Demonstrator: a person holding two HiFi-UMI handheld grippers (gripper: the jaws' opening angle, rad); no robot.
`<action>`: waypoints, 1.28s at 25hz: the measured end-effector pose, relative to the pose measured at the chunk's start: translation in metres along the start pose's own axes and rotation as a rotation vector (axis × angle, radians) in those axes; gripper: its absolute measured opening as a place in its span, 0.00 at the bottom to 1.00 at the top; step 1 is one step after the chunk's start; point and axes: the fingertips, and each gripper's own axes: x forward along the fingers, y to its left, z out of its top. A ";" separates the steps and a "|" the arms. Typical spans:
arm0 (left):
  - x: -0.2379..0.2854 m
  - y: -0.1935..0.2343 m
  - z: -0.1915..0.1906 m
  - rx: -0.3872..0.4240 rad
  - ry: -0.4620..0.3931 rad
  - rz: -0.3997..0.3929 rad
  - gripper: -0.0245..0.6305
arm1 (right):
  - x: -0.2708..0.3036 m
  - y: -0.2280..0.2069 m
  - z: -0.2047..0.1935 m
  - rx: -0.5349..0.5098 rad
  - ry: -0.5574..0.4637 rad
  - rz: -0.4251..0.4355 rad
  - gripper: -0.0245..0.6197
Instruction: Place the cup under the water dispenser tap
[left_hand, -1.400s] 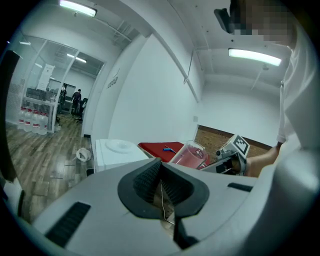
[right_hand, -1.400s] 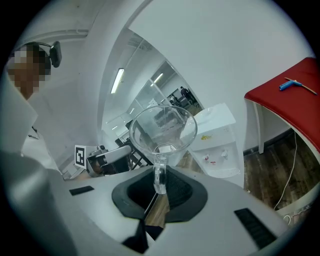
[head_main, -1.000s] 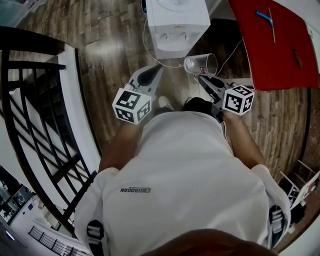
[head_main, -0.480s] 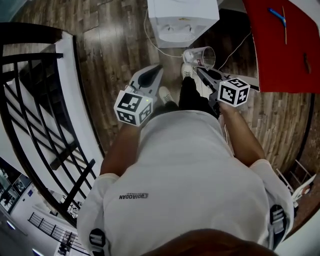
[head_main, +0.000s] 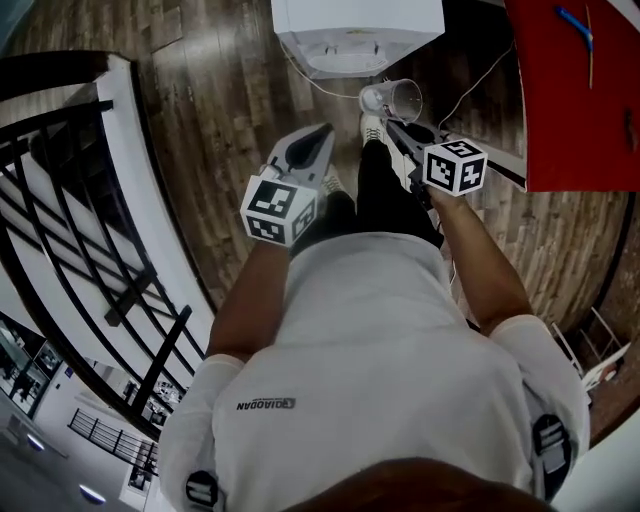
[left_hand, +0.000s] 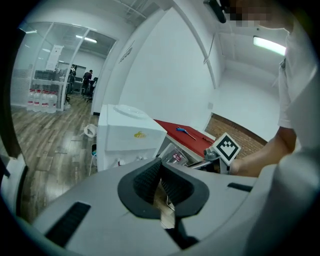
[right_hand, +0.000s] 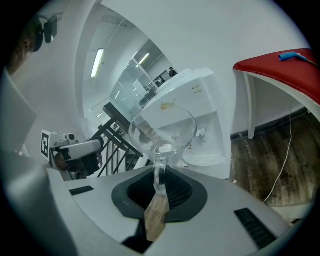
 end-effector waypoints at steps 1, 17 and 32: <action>0.009 0.003 -0.005 -0.007 0.016 -0.003 0.03 | 0.007 -0.009 -0.002 -0.011 0.008 -0.011 0.10; 0.101 0.028 -0.059 -0.084 0.154 -0.006 0.03 | 0.095 -0.137 -0.058 -0.130 0.189 -0.199 0.10; 0.113 0.038 -0.092 -0.172 0.216 0.018 0.03 | 0.164 -0.194 -0.074 -0.324 0.321 -0.316 0.10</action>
